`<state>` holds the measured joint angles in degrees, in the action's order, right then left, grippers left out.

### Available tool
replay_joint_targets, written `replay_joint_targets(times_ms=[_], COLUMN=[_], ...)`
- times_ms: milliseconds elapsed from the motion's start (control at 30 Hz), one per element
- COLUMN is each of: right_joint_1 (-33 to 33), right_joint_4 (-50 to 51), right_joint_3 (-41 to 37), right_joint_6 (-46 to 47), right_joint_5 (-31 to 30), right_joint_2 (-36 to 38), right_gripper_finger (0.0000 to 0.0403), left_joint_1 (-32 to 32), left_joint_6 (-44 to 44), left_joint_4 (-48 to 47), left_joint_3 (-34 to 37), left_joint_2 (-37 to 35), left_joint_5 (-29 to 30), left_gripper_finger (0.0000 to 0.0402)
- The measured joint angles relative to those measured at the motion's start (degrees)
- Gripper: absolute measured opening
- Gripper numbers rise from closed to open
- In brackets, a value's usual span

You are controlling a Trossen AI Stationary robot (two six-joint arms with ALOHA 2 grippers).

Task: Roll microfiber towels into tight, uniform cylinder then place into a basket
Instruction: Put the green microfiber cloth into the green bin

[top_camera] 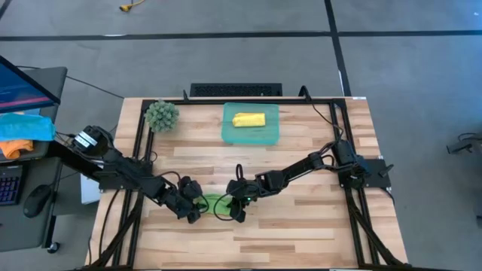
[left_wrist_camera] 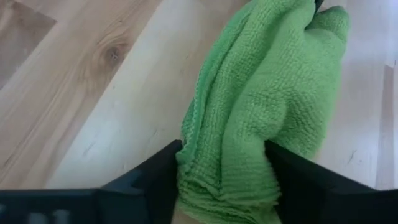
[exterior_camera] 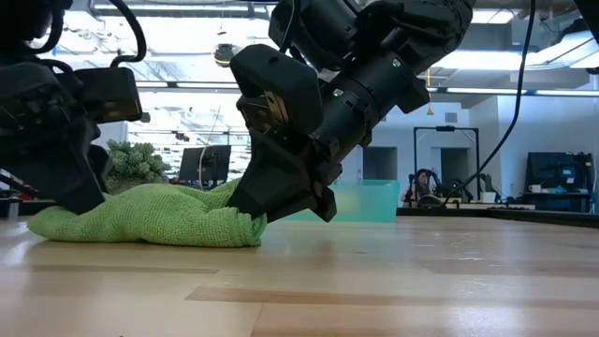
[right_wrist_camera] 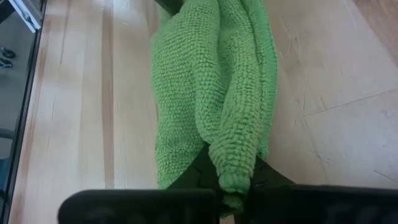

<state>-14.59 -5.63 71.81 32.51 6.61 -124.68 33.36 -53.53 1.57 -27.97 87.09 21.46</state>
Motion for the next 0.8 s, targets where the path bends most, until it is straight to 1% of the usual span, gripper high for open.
replay_joint_targets(times_ms=[67, 233, 300, 400, 500, 567, 733, 800], right_joint_1=[0.0, 0.0, 0.0, 0.0, 0.0, 0.0, 0.0, -0.1], right_joint_4=[0.2, 0.6, 0.6, 0.6, 1.1, 1.2, 3.3, 5.4], right_joint_3=[0.0, 0.0, 0.0, 0.0, 0.0, 0.0, 0.0, -0.1], right_joint_6=[0.0, 0.0, 0.0, 0.0, -0.7, -1.0, -1.9, -3.1], right_joint_5=[0.1, 0.3, 0.2, 0.2, 0.3, 0.3, 0.3, 0.0], right_joint_2=[0.0, 0.0, 0.0, 0.0, 0.3, 0.3, 1.4, 2.9], right_gripper_finger=[0.0023, 0.0027, 0.0027, 0.0022, 0.0022, 0.0023, 0.0023, 0.0022], left_joint_1=[0.0, 0.1, 0.1, 0.1, 0.1, 0.1, -0.3, -0.9], left_joint_6=[0.5, 1.6, 2.1, 2.4, 3.3, 3.4, 6.5, 7.8], left_joint_4=[0.2, 0.7, 0.9, 1.5, 1.6, 1.5, 0.9, 0.9], left_joint_3=[0.0, 0.0, 0.0, 0.0, -0.5, -0.9, -2.7, -3.5], left_joint_2=[0.1, 0.1, 0.1, 0.1, 0.2, 0.2, 0.4, 0.4], left_joint_5=[-0.3, -1.1, -1.1, -0.9, -1.2, -1.4, -2.8, -3.3], left_gripper_finger=[0.0171, 0.006, 0.0024, 0.0021, 0.0038, 0.0042, 0.0022, 0.0021])
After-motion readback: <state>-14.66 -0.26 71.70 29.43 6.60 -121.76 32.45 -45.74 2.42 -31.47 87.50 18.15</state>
